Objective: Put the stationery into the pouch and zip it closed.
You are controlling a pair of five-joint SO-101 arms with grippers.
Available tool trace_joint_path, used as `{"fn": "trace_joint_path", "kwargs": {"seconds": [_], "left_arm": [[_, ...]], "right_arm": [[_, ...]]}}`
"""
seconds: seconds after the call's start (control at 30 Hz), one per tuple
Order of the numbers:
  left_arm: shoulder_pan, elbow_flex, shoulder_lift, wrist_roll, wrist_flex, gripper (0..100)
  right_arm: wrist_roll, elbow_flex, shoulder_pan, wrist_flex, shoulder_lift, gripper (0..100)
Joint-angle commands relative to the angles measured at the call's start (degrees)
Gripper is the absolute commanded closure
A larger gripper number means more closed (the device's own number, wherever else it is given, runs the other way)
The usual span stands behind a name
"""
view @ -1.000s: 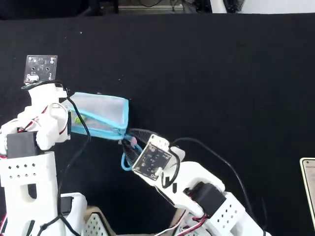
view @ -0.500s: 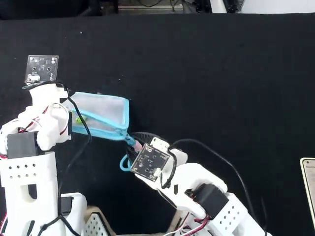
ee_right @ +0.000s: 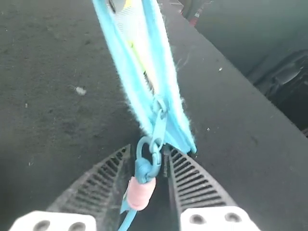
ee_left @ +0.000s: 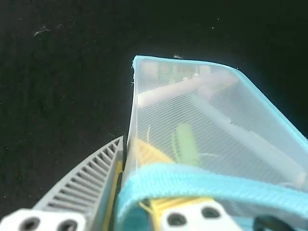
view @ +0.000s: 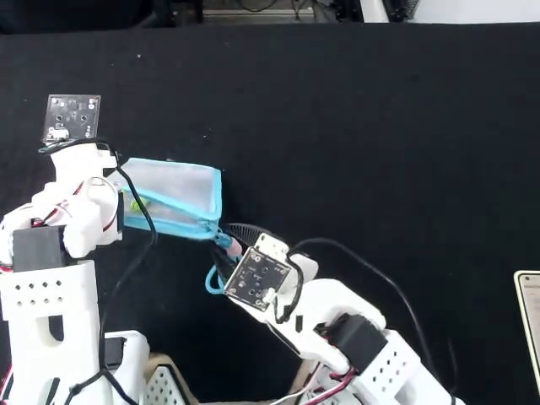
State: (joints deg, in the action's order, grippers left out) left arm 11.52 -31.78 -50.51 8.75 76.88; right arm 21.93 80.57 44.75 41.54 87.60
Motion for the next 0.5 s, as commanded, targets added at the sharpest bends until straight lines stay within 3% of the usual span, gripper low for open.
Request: {"fn": "trace_joint_path", "kwargs": {"seconds": [0.0, 0.47], "left_arm": [[-1.1, 0.6, -0.7, 0.6, -0.7, 97], [-1.1, 0.6, -0.7, 0.6, -0.7, 97]], "right_arm": [[0.7, -0.2, 0.6, -1.3, 0.1, 91.0], [0.4, -2.3, -2.5, -1.4, 0.2, 98.6]]}}
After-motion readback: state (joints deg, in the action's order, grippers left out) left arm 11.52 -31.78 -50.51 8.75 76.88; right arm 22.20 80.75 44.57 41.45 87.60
